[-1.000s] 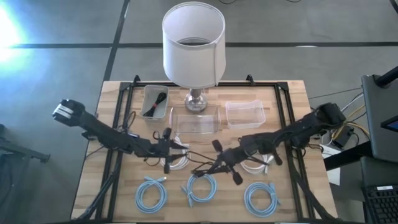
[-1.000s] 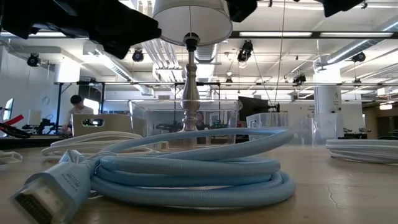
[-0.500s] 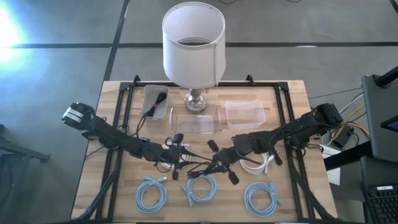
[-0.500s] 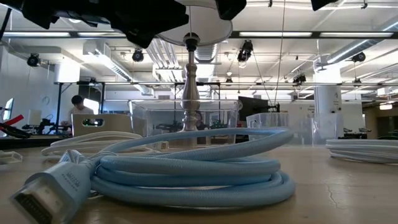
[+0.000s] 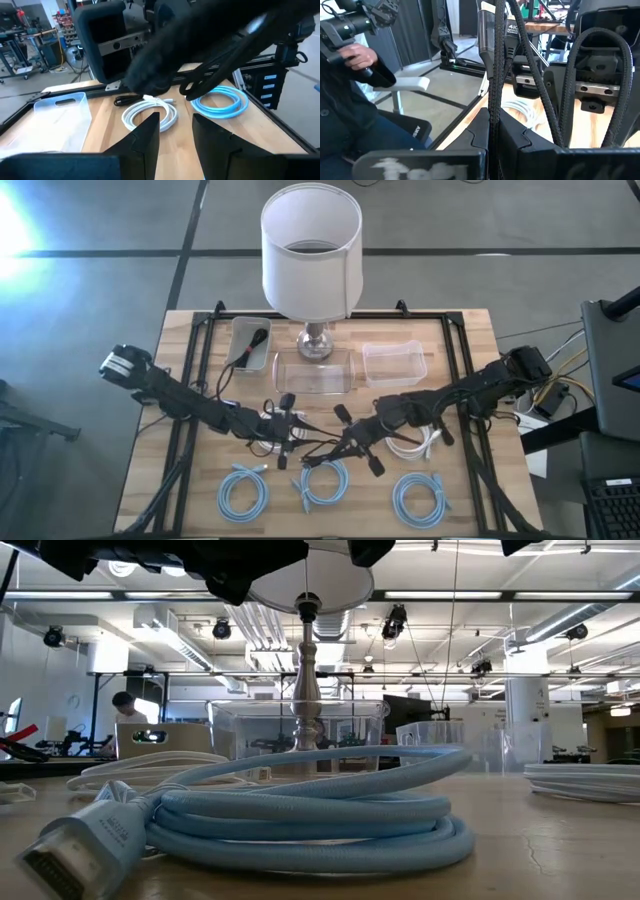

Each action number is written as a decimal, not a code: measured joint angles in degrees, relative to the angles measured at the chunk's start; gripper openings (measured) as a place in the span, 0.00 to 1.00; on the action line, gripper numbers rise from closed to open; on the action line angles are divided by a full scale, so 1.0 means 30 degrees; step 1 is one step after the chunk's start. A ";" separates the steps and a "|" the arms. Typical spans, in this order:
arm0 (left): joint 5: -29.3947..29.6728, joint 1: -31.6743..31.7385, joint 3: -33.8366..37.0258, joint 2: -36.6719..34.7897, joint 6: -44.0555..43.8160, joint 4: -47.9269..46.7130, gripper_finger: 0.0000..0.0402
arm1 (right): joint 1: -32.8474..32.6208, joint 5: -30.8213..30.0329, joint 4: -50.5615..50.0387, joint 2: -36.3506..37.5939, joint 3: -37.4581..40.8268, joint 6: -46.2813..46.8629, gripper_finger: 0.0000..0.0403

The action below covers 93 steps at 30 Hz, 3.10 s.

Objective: Pick & Place USB Port
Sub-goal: Put the left black charger cable into the gray bin

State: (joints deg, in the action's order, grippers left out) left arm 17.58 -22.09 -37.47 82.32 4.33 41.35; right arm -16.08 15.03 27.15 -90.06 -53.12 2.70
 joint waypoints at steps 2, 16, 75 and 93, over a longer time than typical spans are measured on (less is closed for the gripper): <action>0.0000 0.0000 0.0000 0.0000 -0.0054 0.0129 0.30 | 0.0000 0.0000 -0.0013 0.0000 0.0007 0.0000 0.03; -0.1621 0.0007 -0.0836 -0.0007 0.0200 -0.0047 0.39 | 0.0306 -0.0058 0.0041 -0.0029 0.0022 -0.0658 0.03; -0.1169 0.0044 -0.1202 0.0749 0.0640 -0.1012 0.04 | 0.0545 -0.5234 -0.3212 -0.0053 0.0015 0.0000 0.30; 0.2797 -0.0124 -0.1173 0.0685 -0.1118 -0.3273 0.05 | 0.0503 -0.7308 -0.6159 0.0299 0.0015 0.0051 0.43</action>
State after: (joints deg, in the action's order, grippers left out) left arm 25.98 -22.46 -40.99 84.38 0.97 31.53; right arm -14.57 -6.90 8.67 -89.17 -53.08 2.85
